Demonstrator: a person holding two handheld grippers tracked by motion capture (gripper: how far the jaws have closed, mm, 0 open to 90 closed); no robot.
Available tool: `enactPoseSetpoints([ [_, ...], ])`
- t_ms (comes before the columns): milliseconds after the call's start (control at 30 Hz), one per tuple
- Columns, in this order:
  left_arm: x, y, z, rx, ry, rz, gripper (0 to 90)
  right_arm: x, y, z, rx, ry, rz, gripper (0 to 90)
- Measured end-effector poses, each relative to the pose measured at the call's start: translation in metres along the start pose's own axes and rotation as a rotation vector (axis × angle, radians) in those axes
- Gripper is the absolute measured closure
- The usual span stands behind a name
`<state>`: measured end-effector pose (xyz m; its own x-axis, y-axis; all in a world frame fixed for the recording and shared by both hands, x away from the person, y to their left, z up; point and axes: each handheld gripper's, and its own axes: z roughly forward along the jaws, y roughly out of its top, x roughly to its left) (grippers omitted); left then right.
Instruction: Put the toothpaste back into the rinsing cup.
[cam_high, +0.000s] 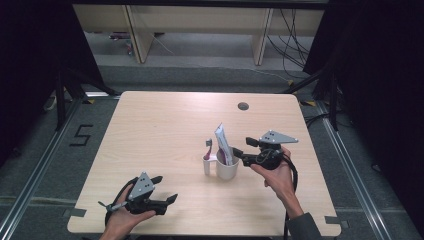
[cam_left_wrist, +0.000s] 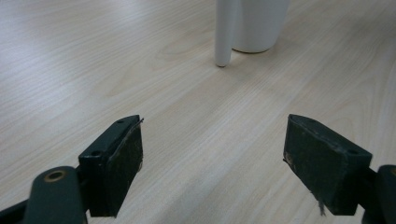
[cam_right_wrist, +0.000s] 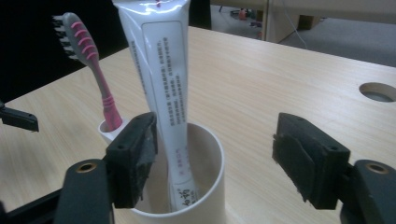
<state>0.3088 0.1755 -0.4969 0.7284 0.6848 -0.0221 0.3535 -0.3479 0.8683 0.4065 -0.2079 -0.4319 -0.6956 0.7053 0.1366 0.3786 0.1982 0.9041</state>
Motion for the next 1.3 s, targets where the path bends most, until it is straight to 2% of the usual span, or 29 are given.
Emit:
enactPoseSetpoints([
  [33,0.000,0.000,0.000,0.003,0.005,0.000,19.6,-0.001,0.000,-0.002,-0.003,-0.015,-0.001,28.9],
  [67,0.000,0.000,-0.001,0.004,0.006,0.002,19.6,0.000,-0.001,-0.003,-0.001,-0.008,0.030,28.0],
  [100,0.001,0.000,-0.001,0.006,0.006,0.004,19.6,-0.002,-0.001,-0.005,0.000,-0.011,0.022,27.1],
  [167,0.001,0.000,-0.001,-0.003,0.004,-0.004,19.6,-0.002,-0.002,-0.008,0.005,-0.018,0.045,25.4],
  [200,0.001,0.000,-0.001,0.001,-0.001,-0.002,19.6,-0.004,-0.003,-0.009,-0.015,-0.038,0.015,24.6],
  [233,0.001,0.000,-0.001,0.002,0.001,-0.001,19.6,-0.001,-0.003,-0.011,0.001,-0.025,0.063,24.1],
  [267,0.001,0.000,-0.001,0.002,0.007,-0.003,19.6,-0.004,-0.003,-0.012,-0.003,-0.031,0.032,23.9],
  [300,0.001,0.000,-0.001,-0.004,0.003,-0.004,19.6,-0.002,-0.004,-0.014,-0.001,-0.027,0.055,23.8],
  [367,0.000,0.000,-0.001,0.003,0.010,-0.004,19.6,-0.004,-0.006,-0.017,-0.009,-0.036,0.034,23.5],
  [400,0.000,0.000,-0.001,-0.001,0.006,-0.004,19.6,-0.002,-0.007,-0.018,0.001,-0.034,0.071,23.3],
  [467,0.000,0.000,-0.001,-0.002,0.013,-0.014,19.6,-0.003,-0.010,-0.021,0.006,-0.036,0.075,23.1],
  [500,0.001,0.000,-0.001,-0.004,0.014,-0.017,19.6,-0.005,-0.012,-0.022,-0.003,-0.041,0.060,23.0],
  [600,0.002,0.000,-0.001,-0.008,0.013,-0.015,19.6,-0.008,-0.017,-0.027,0.007,-0.052,0.078,22.2],
  [667,0.002,0.001,-0.001,-0.015,0.012,-0.012,19.6,-0.013,-0.021,-0.030,0.011,-0.063,0.057,21.8],
  [700,0.001,0.001,-0.001,-0.015,0.013,-0.014,19.6,-0.013,-0.023,-0.031,0.018,-0.059,0.080,21.6],
  [800,0.001,0.001,-0.001,-0.015,0.012,-0.014,19.6,-0.015,-0.027,-0.036,0.017,-0.068,0.093,21.6],
  [833,0.002,0.001,-0.001,-0.012,0.009,-0.010,19.6,-0.014,-0.028,-0.037,0.016,-0.071,0.113,21.5],
  [900,0.002,0.001,-0.002,-0.011,0.012,-0.022,19.6,-0.018,-0.030,-0.040,0.023,-0.077,0.091,20.9],
  [967,0.003,0.000,-0.003,-0.009,0.020,-0.028,19.6,-0.018,-0.033,-0.043,0.022,-0.079,0.106,20.8],
  [1033,0.005,-0.001,-0.004,-0.009,0.017,-0.018,19.6,-0.020,-0.036,-0.046,0.029,-0.100,0.095,20.8],
  [1067,0.005,0.000,-0.005,-0.009,0.018,-0.015,19.6,-0.019,-0.037,-0.048,0.031,-0.103,0.117,20.7],
  [1100,0.004,0.000,-0.005,-0.012,0.021,-0.023,19.6,-0.020,-0.038,-0.051,0.030,-0.104,0.109,20.7],
  [1133,0.005,0.000,-0.005,-0.010,0.020,-0.019,19.6,-0.019,-0.039,-0.052,0.028,-0.103,0.129,20.6],
  [1200,0.005,-0.001,-0.004,-0.011,0.019,-0.021,19.6,-0.021,-0.042,-0.057,0.032,-0.115,0.117,20.3],
  [1267,0.005,-0.001,-0.004,-0.010,0.018,-0.018,19.6,-0.023,-0.046,-0.060,0.033,-0.122,0.126,19.8],
  [1300,0.005,-0.001,-0.004,-0.013,0.015,-0.017,19.6,-0.023,-0.048,-0.063,0.038,-0.142,0.123,19.7],
])
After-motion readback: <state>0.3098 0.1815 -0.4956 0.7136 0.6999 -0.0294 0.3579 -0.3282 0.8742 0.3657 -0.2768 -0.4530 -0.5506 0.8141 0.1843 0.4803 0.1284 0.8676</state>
